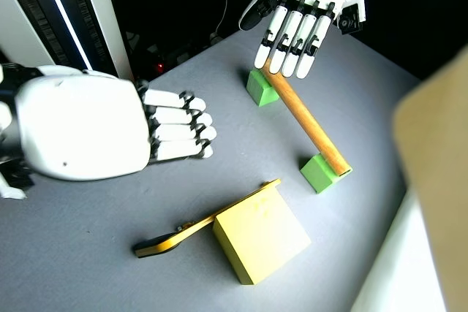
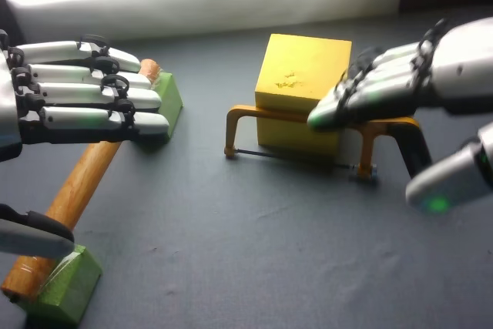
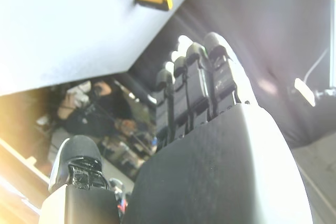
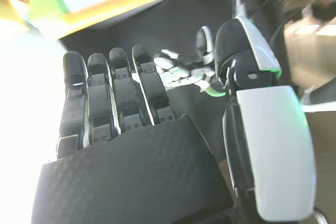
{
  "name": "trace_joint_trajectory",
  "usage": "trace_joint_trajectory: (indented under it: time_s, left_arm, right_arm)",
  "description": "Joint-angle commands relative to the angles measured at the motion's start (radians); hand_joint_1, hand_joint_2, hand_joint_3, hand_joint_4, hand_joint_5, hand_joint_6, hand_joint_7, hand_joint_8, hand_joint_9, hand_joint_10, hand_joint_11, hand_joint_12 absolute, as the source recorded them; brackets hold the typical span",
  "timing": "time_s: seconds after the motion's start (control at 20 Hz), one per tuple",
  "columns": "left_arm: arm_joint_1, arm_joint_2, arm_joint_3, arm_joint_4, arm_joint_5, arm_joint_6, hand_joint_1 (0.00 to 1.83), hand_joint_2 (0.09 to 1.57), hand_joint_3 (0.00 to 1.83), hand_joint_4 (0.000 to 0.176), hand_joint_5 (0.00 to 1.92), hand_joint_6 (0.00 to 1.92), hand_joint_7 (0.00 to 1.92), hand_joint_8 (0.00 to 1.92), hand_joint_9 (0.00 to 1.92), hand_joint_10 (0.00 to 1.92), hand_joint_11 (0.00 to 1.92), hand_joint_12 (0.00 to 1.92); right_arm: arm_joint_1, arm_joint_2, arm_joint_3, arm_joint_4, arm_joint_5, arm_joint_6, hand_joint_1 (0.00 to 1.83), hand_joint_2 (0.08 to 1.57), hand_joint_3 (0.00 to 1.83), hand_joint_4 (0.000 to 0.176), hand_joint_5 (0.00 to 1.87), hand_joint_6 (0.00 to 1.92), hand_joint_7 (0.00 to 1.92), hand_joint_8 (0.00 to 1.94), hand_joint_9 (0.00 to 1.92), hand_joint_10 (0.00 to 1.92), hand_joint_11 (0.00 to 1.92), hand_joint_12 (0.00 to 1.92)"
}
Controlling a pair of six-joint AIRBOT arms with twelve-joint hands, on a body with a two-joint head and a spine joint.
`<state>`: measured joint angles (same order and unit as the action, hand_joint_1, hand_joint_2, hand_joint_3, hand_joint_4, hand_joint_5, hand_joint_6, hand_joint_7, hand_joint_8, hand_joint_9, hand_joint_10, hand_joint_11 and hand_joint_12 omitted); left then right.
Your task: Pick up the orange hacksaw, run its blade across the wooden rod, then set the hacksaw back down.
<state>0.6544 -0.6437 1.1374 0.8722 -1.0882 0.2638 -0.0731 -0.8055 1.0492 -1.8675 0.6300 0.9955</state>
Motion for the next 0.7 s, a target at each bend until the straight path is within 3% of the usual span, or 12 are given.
trace_joint_trajectory:
  time_s: [0.0, 0.15, 0.2, 0.3, 0.4, 0.65]
  left_arm:
    - [-0.008, 0.014, -0.007, -0.071, -0.06, 0.001, 0.22, 1.15, 0.0, 0.014, 0.25, 0.0, 0.22, 0.0, 0.2, 0.0, 0.0, 0.42]
    - [-0.011, 0.029, -0.028, -0.065, -0.014, 0.001, 0.21, 1.16, 0.0, 0.013, 0.23, 0.0, 0.21, 0.0, 0.19, 0.0, 0.0, 0.41]
    - [-0.012, 0.033, -0.027, -0.041, -0.005, 0.001, 0.2, 1.16, 0.0, 0.016, 0.22, 0.0, 0.2, 0.0, 0.18, 0.0, 0.0, 0.39]
    - [-0.02, 0.035, -0.026, -0.023, 0.019, -0.003, 0.22, 1.16, 0.0, 0.011, 0.24, 0.0, 0.21, 0.0, 0.19, 0.0, 0.0, 0.37]
    - [-0.036, 0.046, -0.036, -0.014, 0.093, -0.011, 0.22, 1.16, 0.0, 0.012, 0.26, 0.01, 0.23, 0.0, 0.2, 0.0, 0.0, 0.4]
    - [-0.059, 0.101, -0.072, 0.067, 0.142, -0.05, 0.23, 1.17, 0.0, 0.013, 0.25, 0.0, 0.23, 0.0, 0.2, 0.0, 0.0, 0.41]
  right_arm:
    - [0.004, 0.014, 0.002, 0.063, -0.073, 0.037, 0.19, 1.21, 0.01, 0.0, 0.09, 0.0, 0.09, 0.0, 0.1, 0.0, 0.0, 0.5]
    - [-0.014, 0.035, 0.025, 0.109, -0.083, 0.075, 0.24, 1.18, 0.0, 0.0, 0.1, 0.0, 0.1, 0.0, 0.11, 0.01, 0.0, 0.5]
    - [-0.046, 0.047, 0.035, 0.195, -0.08, 0.066, 0.18, 1.21, 0.01, 0.0, 0.05, 0.0, 0.05, 0.0, 0.07, 0.0, 0.0, 0.36]
    - [-0.149, 0.079, 0.036, 0.459, -0.078, 0.004, 0.25, 1.21, 0.0, 0.0, 0.08, 0.01, 0.09, 0.01, 0.1, 0.01, 0.0, 0.45]
    - [-0.242, 0.097, 0.046, 0.617, -0.058, 0.004, 0.37, 1.18, 0.0, 0.0, 0.08, 0.01, 0.08, 0.0, 0.1, 0.01, 0.0, 0.45]
    - [-0.332, 0.097, 0.125, 0.702, -0.01, 0.006, 0.65, 1.15, 0.0, 0.0, 0.08, 0.0, 0.06, 0.0, 0.07, 0.0, 0.0, 0.4]
